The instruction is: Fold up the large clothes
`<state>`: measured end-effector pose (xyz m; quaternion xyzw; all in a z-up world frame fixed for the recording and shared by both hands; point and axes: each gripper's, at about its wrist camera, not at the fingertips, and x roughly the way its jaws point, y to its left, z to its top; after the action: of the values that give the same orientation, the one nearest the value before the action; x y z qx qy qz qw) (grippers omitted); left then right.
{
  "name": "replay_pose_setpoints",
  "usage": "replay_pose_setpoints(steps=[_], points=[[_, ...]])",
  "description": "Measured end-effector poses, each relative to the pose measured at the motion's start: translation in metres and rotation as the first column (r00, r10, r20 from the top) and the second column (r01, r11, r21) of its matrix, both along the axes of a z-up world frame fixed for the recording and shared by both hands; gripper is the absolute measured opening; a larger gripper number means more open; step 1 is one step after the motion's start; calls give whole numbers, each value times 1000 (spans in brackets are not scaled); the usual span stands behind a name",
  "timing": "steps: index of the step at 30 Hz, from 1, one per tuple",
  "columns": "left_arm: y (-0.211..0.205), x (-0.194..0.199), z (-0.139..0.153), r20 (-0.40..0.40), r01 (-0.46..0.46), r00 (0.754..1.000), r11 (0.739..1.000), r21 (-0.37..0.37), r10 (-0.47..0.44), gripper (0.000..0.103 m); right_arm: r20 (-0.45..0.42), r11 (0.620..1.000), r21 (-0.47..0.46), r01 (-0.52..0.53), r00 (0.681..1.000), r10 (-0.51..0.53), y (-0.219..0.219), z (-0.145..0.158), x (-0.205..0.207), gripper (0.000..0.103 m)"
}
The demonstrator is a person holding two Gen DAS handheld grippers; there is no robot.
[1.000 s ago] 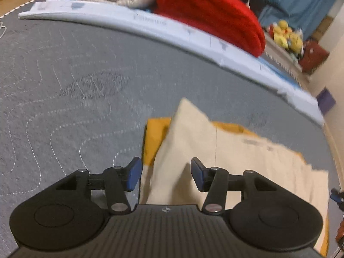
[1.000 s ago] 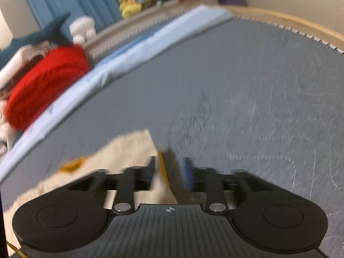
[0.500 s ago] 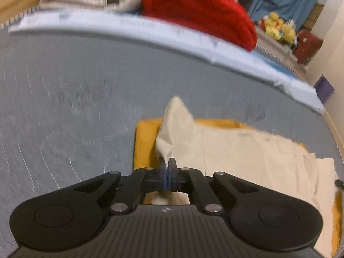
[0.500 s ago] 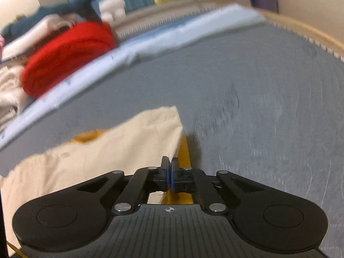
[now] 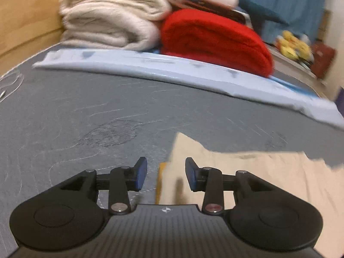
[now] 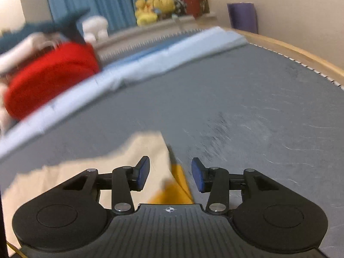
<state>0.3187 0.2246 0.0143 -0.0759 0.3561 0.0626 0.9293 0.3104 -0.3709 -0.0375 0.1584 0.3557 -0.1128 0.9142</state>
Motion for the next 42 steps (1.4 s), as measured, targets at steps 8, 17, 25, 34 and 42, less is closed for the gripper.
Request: replay_pose_setpoints(steps=[8,17,25,34,42], points=[[-21,-12,-37,-212,239,945,968,-81,-251,42,-274,992,62,-112,954,124,-2,-36,-21,14],[-23,-35,-25,-224,153,965,987,54,-137,35,-193,999,-40,-20,981,12,-1,-6,-50,7],[-75,-79,-48,-412,551,739,830,-85,-533,36,-134,963,58,-262,954,267,13,14,-78,17],[-53,-100,-59,-517,539,715,842,-22,-471,35,-441,906,-13,-424,815,375,13,-30,-112,19],[-53,-134,-32,-578,537,729,829,154,-365,36,-475,831,-330,-448,839,264,27,8,-140,19]])
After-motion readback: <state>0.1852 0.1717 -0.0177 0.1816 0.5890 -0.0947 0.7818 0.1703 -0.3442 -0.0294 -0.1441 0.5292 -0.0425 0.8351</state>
